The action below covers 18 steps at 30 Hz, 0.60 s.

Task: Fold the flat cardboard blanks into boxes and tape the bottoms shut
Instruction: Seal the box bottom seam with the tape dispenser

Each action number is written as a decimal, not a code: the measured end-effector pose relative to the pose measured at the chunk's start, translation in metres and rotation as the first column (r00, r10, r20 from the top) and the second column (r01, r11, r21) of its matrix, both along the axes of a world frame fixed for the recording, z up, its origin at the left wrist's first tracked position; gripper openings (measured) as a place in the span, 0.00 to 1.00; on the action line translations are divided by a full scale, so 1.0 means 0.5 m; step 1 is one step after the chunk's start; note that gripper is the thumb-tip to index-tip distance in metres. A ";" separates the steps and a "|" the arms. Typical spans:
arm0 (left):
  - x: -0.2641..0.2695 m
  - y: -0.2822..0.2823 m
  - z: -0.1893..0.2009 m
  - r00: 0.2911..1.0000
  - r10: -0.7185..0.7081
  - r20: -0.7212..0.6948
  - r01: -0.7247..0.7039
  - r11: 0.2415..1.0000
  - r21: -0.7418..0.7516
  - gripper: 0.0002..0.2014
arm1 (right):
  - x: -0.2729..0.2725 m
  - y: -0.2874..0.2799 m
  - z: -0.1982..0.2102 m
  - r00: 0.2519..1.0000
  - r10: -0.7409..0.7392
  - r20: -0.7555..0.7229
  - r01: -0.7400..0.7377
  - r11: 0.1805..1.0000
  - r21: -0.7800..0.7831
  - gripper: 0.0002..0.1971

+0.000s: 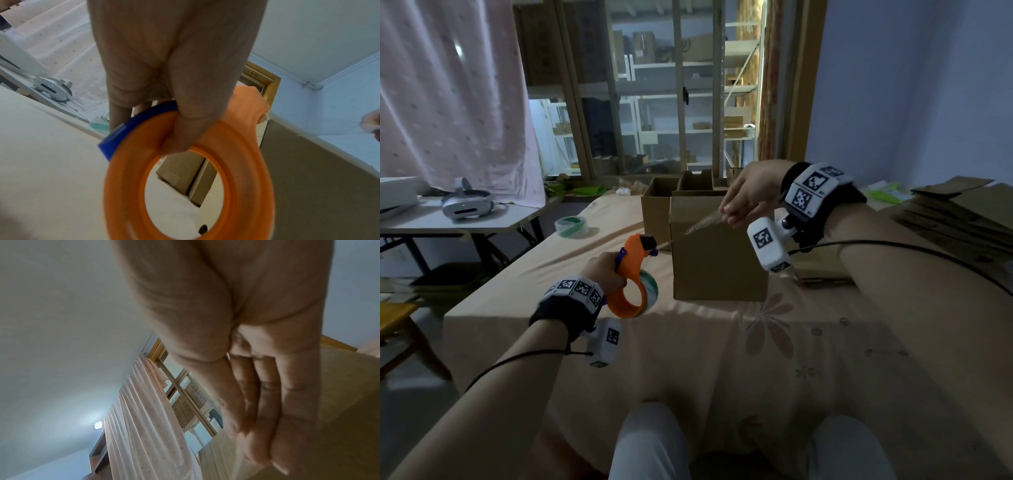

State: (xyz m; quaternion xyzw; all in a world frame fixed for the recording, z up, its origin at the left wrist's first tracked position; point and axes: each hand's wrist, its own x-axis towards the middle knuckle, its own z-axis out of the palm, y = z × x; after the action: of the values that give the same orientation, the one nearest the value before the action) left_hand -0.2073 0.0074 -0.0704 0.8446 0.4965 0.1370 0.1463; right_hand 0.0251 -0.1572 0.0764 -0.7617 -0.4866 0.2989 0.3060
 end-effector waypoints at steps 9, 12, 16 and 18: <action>-0.015 0.006 0.101 0.980 0.014 0.198 -0.054 0.978 0.200 0.09 | 0.038 0.011 0.023 0.989 -0.108 -0.103 0.102 0.993 -0.066 0.08; -0.002 0.017 0.157 0.971 -0.005 0.240 -0.063 0.960 0.275 0.14 | 0.054 -0.006 0.044 0.965 -0.085 -0.249 0.099 0.994 0.042 0.05; 0.032 0.023 0.232 0.961 -0.080 0.264 -0.029 0.922 0.385 0.15 | 0.098 -0.031 0.060 0.892 -0.083 -0.443 0.141 0.985 0.100 0.02; 0.060 0.021 0.266 0.961 -0.118 0.249 -0.001 0.902 0.432 0.15 | 0.135 -0.036 0.054 0.853 -0.103 -0.511 0.154 0.986 0.057 0.16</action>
State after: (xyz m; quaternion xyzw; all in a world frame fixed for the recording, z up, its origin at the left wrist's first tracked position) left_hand -0.1775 0.0178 0.0624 0.8441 0.4041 0.3513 0.0274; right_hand 0.0926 -0.1750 0.1033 -0.6717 -0.3508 0.4437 0.4785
